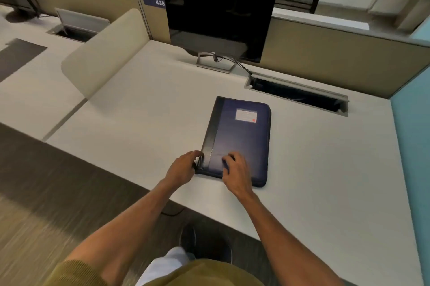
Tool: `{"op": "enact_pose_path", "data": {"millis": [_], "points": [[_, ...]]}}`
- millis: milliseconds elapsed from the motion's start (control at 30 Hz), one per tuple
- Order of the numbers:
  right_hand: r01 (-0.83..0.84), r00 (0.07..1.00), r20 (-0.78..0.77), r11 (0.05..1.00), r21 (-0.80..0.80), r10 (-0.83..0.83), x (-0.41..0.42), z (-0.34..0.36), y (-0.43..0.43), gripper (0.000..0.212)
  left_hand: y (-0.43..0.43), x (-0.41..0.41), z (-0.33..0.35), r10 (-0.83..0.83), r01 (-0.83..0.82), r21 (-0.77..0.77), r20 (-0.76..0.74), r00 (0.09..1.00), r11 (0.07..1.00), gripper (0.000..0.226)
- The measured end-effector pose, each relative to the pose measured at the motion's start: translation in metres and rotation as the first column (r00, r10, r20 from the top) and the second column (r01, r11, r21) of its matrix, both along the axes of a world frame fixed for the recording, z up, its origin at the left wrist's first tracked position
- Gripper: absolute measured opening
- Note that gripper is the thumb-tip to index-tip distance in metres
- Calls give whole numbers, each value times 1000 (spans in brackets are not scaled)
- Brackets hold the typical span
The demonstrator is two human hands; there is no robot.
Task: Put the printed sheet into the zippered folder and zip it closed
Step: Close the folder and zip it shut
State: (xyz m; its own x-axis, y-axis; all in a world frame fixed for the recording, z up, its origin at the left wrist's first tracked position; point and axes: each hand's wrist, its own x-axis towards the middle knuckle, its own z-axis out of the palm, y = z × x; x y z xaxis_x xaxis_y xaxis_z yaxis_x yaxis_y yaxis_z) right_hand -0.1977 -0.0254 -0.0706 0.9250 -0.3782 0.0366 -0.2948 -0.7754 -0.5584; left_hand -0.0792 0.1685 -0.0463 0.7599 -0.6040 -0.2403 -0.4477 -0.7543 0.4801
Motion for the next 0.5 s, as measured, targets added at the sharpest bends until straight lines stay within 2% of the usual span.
{"op": "enact_pose_path", "data": {"millis": [167,267,400,500], "points": [[-5,1000,30,1000,-14,5,1,5,39,21,31,-1,1,-13,13,25,-20,1000,1000,50],[32,999,17,999,-27,-31,3,14,59,7,41,2,0,-45,46,44,-20,999,998,45],[97,984,-152,994,48,-89,4,20,88,23,47,2,3,-110,109,84,9,994,990,39],[119,968,-232,988,101,-93,-1,8,109,27,47,-2,0,-132,133,74,-24,991,988,37]]}}
